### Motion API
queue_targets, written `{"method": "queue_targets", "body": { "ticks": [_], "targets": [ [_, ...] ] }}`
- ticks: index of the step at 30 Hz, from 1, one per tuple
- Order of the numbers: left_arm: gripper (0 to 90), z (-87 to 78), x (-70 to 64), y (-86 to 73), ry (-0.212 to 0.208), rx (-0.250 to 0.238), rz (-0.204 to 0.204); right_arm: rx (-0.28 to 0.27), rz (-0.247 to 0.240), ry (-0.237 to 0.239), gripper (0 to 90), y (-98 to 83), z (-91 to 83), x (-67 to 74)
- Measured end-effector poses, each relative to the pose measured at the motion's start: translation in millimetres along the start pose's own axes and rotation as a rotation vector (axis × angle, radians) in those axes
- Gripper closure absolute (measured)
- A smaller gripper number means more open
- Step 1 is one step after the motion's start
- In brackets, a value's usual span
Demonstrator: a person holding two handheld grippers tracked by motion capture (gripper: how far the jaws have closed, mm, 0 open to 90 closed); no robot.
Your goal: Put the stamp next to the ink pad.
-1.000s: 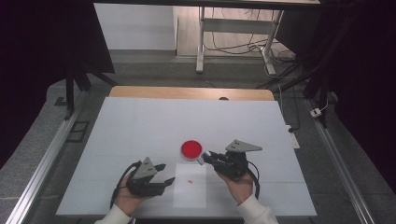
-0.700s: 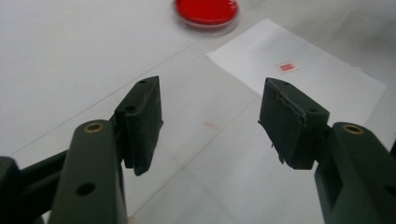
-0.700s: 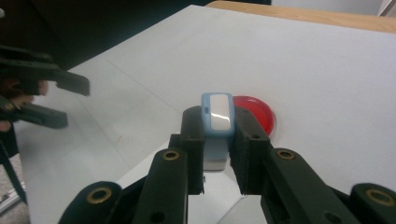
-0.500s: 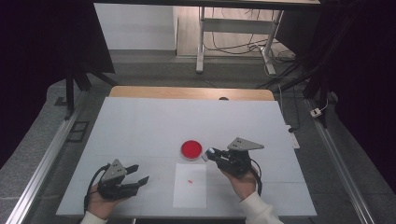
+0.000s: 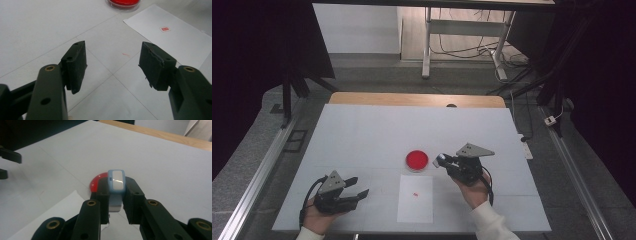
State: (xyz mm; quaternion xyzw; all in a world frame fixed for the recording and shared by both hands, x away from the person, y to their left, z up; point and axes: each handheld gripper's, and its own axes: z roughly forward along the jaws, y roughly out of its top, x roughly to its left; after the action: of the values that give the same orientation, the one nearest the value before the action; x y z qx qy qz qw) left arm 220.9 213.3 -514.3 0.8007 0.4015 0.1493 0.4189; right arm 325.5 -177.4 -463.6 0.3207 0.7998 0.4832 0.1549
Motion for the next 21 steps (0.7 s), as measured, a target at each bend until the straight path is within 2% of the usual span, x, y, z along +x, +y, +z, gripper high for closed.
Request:
{"method": "queue_targets", "body": {
  "ticks": [15, 21],
  "targets": [
    [37.7, 1.7, 1.9, -0.5, -0.003, 0.009, -0.002, 0.055, -0.027, -0.071, 75.3, 3.0, 24.1, -19.3],
    [37.6, 2.4, 2.5, -0.7, -0.003, 0.012, -0.007, 0.078, -0.028, -0.070, 75.3, 1.0, 36.0, -23.5]
  ]
}}
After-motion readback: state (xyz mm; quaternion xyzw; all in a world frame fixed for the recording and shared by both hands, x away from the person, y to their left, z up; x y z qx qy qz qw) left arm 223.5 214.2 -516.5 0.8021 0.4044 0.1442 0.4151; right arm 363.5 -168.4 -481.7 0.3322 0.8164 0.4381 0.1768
